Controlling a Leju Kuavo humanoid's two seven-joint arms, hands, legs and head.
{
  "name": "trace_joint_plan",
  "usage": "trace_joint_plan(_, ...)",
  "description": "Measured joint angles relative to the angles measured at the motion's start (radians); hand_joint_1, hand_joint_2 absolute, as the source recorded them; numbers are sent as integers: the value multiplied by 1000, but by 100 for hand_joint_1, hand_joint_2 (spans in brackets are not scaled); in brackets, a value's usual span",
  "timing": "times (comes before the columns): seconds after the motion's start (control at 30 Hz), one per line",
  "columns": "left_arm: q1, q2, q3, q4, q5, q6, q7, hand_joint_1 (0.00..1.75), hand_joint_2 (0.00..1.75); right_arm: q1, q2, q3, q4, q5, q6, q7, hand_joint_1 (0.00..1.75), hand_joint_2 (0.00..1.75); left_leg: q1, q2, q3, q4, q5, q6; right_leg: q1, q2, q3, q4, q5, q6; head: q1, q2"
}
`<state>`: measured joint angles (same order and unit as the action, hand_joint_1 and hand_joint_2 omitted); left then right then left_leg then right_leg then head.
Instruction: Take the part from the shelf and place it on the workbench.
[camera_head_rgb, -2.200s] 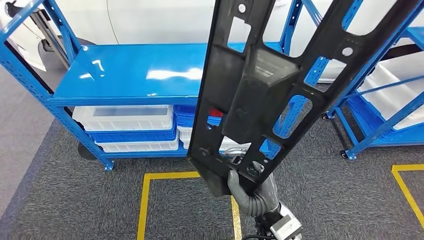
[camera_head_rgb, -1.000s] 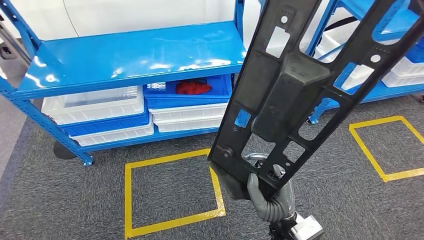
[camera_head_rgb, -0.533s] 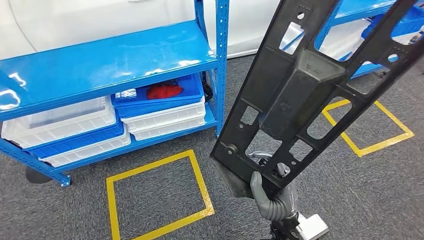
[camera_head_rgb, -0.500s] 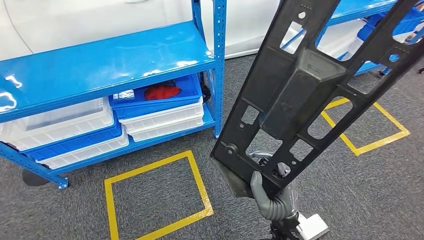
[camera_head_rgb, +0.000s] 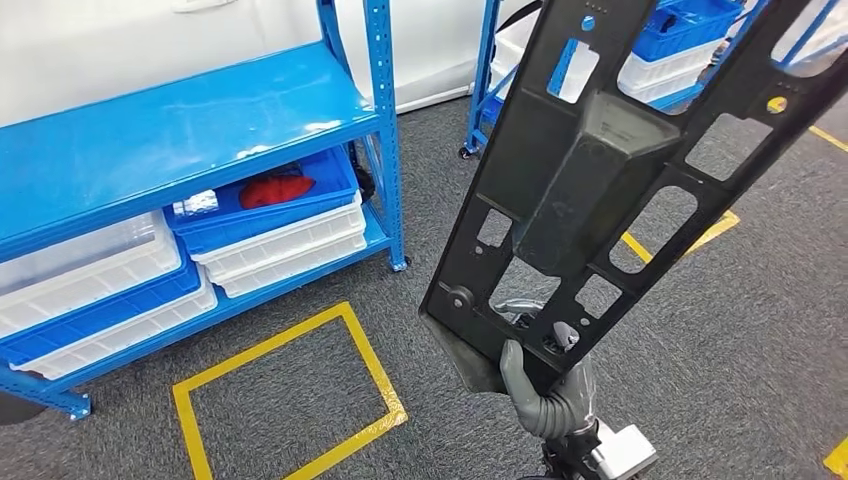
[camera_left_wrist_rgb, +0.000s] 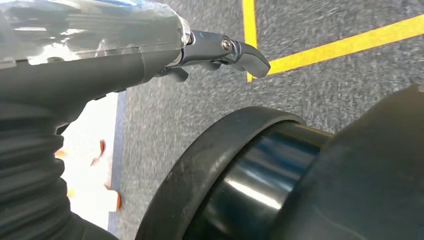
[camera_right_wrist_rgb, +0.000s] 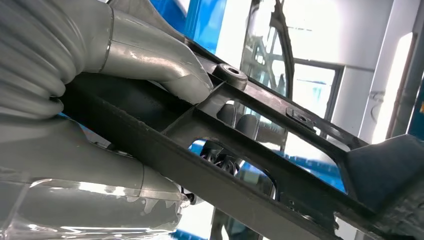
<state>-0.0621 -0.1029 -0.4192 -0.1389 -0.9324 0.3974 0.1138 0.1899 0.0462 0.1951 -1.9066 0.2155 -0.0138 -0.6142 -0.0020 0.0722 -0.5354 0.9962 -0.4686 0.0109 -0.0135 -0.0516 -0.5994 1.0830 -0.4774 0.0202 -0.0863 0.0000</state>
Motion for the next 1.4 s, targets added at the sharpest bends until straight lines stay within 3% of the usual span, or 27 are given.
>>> trace_joint_plan(0.07, 0, 1, 0, 0, -1, -2, -8, 0, 175, 0, 1, -5, -2, 0, 2, -1, 175, 175, -6, 15, -1, 5, -3, -10, 7, -19, 22, -51, 6, -15, 0, 0)
trace_joint_plan(0.13, 0, 3, 0, 0, -4, -4, -16, 0, 175, 3, 2, -10, -4, 0, 5, -4, 175, 175, -7, 29, 0, 6, -6, -20, 7, 1, 18, -55, 11, -29, 0, 0)
trace_joint_plan(0.2, -1, 6, 0, 0, -28, -16, -37, 0, 175, 7, 4, -15, -5, -2, 11, -8, 175, 175, -4, 5, -9, 33, -32, -32, 3, 19, 17, -61, 18, -41, 0, 0)
trace_joint_plan(0.27, -2, 8, 0, 0, -64, -32, -64, 0, 175, 9, 6, -16, -6, -3, 18, -13, 175, 175, 0, -42, -51, 137, -96, -42, 0, 38, 15, -64, 23, -50, 0, 0)
trace_joint_plan(0.3, -2, 8, 0, 0, -76, -37, -76, 0, 175, 9, 7, -17, -6, -4, 20, -14, 175, 175, 1, -55, -81, 206, -128, -45, 0, 49, 12, -63, 25, -52, 0, 0)
trace_joint_plan(0.33, -2, 8, 0, 0, -84, -40, -83, 0, 175, 10, 8, -17, -6, -4, 22, -15, 175, 175, 2, -60, -106, 264, -149, -47, 1, 62, 11, -62, 26, -53, 0, 0)
trace_joint_plan(0.37, -2, 8, 0, 0, -89, -42, -89, 0, 175, 10, 8, -18, -6, -4, 25, -16, 175, 175, 3, -62, -117, 289, -149, -47, 1, 75, 10, -61, 27, -53, 0, 0)
trace_joint_plan(0.4, -2, 8, 0, 0, -90, -42, -93, 0, 175, 10, 8, -19, -6, -4, 28, -16, 175, 175, 4, -64, -110, 277, -130, -47, 1, 89, 9, -60, 27, -52, 0, 0)
trace_joint_plan(0.43, -2, 8, 0, 0, -92, -42, -95, 0, 175, 11, 8, -20, -6, -4, 31, -16, 175, 175, 6, -70, -86, 226, -95, -45, 1, 103, 10, -58, 28, -51, 0, 0)
trace_joint_plan(0.5, -1, 8, -1, 0, -92, -43, -97, 0, 175, 10, 10, -21, -6, -4, 35, -16, 175, 175, 10, -112, -25, 90, -31, -39, 1, 129, 9, -56, 30, -45, 0, 0)
trace_joint_plan(0.57, -1, 8, -4, 0, -92, -46, -98, 0, 175, 8, 15, -22, -7, -4, 37, -16, 175, 175, 10, -144, 5, 16, -13, -30, 1, 151, 1, -54, 35, -33, 0, 0)
trace_joint_plan(0.63, -2, 7, -5, 0, -92, -49, -99, 0, 175, 8, 16, -24, -8, -5, 39, -16, 175, 175, 9, -133, 8, 5, -13, -20, -1, 169, -8, -56, 43, -19, 0, 0)
trace_joint_plan(0.67, -2, 6, -5, 0, -93, -50, -100, 0, 175, 9, 16, -25, -9, -5, 40, -16, 175, 175, 9, -122, 8, 1, -8, -13, -1, 162, -12, -52, 41, -13, 0, 0)
trace_joint_plan(0.73, 0, 4, -5, 0, -99, -51, -101, 0, 175, 8, 16, -27, -10, -5, 43, -15, 175, 175, 12, -97, 9, -8, 0, 1, 1, 119, -37, -1, 6, -6, 0, 0)
trace_joint_plan(0.8, 3, 4, -5, 0, -106, -52, -102, 0, 175, 5, 16, -27, -10, -4, 47, -15, 175, 175, 8, -71, 7, -9, 1, 8, -1, 73, -92, 120, -61, -1, 0, 0)
trace_joint_plan(0.87, 5, 4, -5, 0, -106, -50, -101, 0, 175, 5, 16, -28, -10, -3, 50, -15, 175, 175, 6, -45, 5, -8, 0, 9, -4, 61, -131, 213, -92, 4, 0, 0)
trace_joint_plan(0.9, 5, 4, -5, 0, -106, -48, -99, 0, 175, 5, 16, -28, -9, -3, 50, -15, 175, 175, 6, -33, 4, -8, 0, 8, -6, 57, -125, 210, -81, 6, 0, 0)
trace_joint_plan(0.93, 5, 3, -5, 0, -107, -44, -95, 0, 175, 4, 16, -28, -9, -3, 50, -15, 175, 175, 6, -22, 5, -7, -1, 7, -8, 51, -100, 168, -55, 7, 0, 0)
trace_joint_plan(1.0, 7, 3, -5, 0, -112, -35, -86, 0, 175, 4, 16, -29, -9, -3, 50, -15, 175, 175, 5, -4, 7, -5, -5, 1, -9, 19, -24, 37, -2, 4, 0, 0)
trace_joint_plan(1.03, 8, 2, -5, 0, -115, -32, -83, 0, 175, 4, 16, -29, -9, -3, 50, -15, 175, 175, 5, 1, 8, -3, -6, -1, -8, 3, 2, -10, 12, 3, 0, 0)
trace_joint_plan(1.1, 9, 2, -5, 0, -117, -30, -81, 0, 175, 4, 16, -30, -9, -3, 50, -15, 175, 175, 3, 4, 9, -2, -8, -3, -7, -14, 18, -40, 14, 1, 0, 0)
trace_joint_plan(1.17, 10, 2, -5, 0, -120, -28, -80, 0, 175, 4, 16, -30, -9, -3, 50, -15, 175, 175, 1, 7, 8, -1, -9, -6, -4, -14, 18, -43, 12, -4, 0, 0)
trace_joint_plan(1.23, 12, 2, -5, 0, -125, -22, -75, 0, 175, 6, 17, -32, -10, -4, 50, -16, 175, 175, -1, 5, 4, 14, -24, -20, 1, 1, 15, -51, 13, -22, 0, 0)
trace_joint_plan(1.27, 13, 2, -5, 0, -127, -18, -72, 0, 175, 8, 17, -33, -10, -5, 50, -17, 175, 175, 0, -9, -9, 46, -49, -30, 2, 16, 12, -56, 16, -34, 0, 0)
trace_joint_plan(1.33, 12, 3, -5, 0, -126, -12, -68, 0, 175, 12, 18, -37, -11, -7, 51, -19, 175, 175, 4, -50, -61, 168, -121, -45, -1, 47, 8, -61, 24, -51, 0, 0)
trace_joint_plan(1.4, 11, 3, -5, 0, -126, -12, -65, 0, 175, 13, 19, -39, -11, -9, 51, -21, 175, 175, 5, -61, -110, 278, -158, -48, 1, 71, 6, -60, 25, -53, 0, 0)
